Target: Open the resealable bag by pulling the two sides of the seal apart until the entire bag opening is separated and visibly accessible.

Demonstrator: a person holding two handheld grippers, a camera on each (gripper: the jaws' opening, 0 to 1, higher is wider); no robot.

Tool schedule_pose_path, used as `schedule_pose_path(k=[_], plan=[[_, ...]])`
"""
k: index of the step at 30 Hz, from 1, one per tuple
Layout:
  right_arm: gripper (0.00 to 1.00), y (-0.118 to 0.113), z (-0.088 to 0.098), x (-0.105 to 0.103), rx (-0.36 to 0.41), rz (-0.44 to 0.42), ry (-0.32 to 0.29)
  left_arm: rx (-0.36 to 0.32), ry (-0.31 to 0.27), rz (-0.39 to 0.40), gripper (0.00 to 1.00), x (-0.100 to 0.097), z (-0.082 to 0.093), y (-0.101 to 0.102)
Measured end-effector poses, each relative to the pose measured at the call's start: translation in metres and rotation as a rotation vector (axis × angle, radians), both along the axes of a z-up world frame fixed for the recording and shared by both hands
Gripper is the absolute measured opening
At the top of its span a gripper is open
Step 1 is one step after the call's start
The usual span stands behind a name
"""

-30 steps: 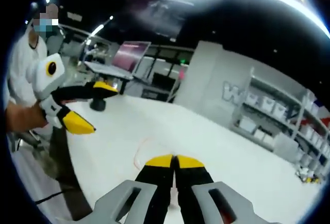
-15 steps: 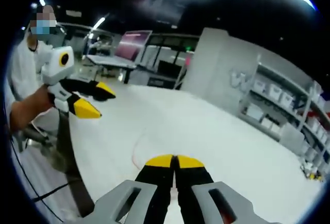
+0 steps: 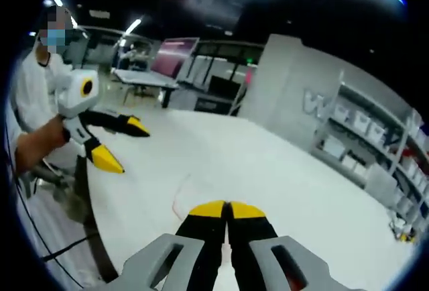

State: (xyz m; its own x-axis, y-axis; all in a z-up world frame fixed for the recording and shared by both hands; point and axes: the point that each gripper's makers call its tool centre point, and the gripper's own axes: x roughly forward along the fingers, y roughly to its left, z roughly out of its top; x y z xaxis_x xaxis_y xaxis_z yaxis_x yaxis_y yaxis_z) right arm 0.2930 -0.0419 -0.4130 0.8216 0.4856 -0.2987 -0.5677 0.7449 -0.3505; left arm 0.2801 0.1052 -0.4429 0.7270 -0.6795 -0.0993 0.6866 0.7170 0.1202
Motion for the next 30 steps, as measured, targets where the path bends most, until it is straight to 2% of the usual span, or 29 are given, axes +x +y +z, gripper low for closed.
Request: schedule_pose_path(k=[16,30], plan=[[0.0,-0.011,0.007,0.012,0.018,-0.044,-0.038,0.012,0.002,0.016,0.62,-0.004,-0.002,-0.003],[0.0,-0.012,0.026,0.033,0.05,-0.073,-0.076,0.016,-0.002,0.022,0.62,-0.001,0.002,-0.004]])
